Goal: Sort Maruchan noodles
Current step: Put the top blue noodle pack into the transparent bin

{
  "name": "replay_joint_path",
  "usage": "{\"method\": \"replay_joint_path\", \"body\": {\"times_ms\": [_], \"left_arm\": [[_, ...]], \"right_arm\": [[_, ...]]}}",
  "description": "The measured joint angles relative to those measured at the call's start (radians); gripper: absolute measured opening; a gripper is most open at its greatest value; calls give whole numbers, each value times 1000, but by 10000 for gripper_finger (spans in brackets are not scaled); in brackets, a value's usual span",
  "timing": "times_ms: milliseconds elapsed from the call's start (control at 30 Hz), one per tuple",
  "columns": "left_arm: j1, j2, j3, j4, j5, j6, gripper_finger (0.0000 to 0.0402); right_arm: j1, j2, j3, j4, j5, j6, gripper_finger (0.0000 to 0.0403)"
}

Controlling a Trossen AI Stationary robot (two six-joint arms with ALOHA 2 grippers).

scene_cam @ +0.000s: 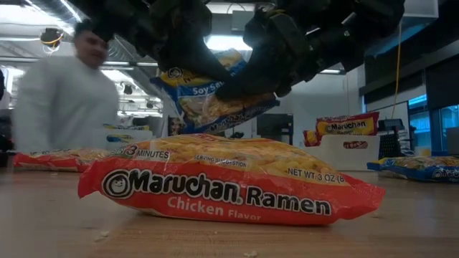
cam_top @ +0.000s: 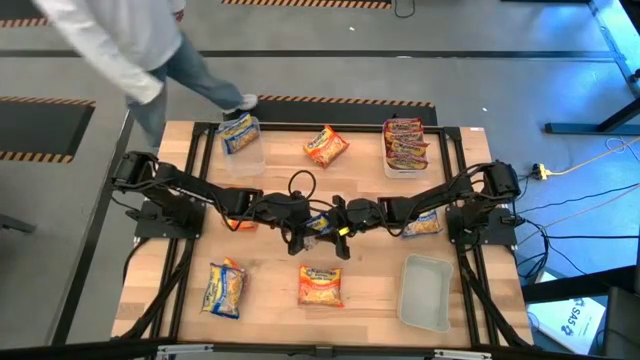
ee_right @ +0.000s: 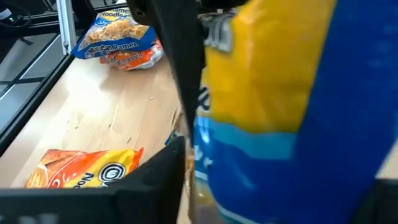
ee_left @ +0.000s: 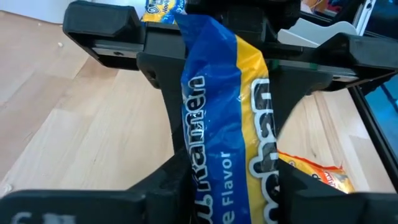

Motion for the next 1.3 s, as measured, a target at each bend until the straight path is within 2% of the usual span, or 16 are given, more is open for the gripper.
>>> {"method": "replay_joint_path", "body": {"times_ms": [133, 267, 333, 433, 567, 667, 767, 900, 1033, 1167, 1300], "left_arm": [[0, 0, 0, -1, 4, 8, 113], [-1, -18, 0, -22, 22, 23, 109], [-1, -56, 0, -60, 22, 34, 109], [-1, -141, 0, -146, -3, 60, 108], [25, -291, 1, -345, -80, 96, 108], [71, -400, 2, -507, -164, 141, 109], [149, -479, 36, -691, -239, 217, 109], [279, -508, 139, -880, -317, 358, 109], [409, -507, 212, -937, -357, 546, 109], [555, -505, 231, -931, -332, 715, 109], [699, -494, 231, -965, -246, 817, 109]], "right_arm": [[0, -1, 0, -1, -16, 2, 222], [0, -62, 3, -110, -23, -12, 263], [7, -106, 2, -207, -39, -33, 276], [36, -166, -31, -264, -44, -58, 289], [80, -175, -108, -184, 26, -54, 293], [100, -164, -161, -41, 82, -47, 293], [105, -157, -212, 55, 119, -9, 293], [105, -156, -252, 138, 160, 21, 294], [105, -156, -257, 136, 188, 40, 294], [105, -156, -257, 136, 188, 52, 294], [105, -155, -257, 135, 188, 54, 294]]}}
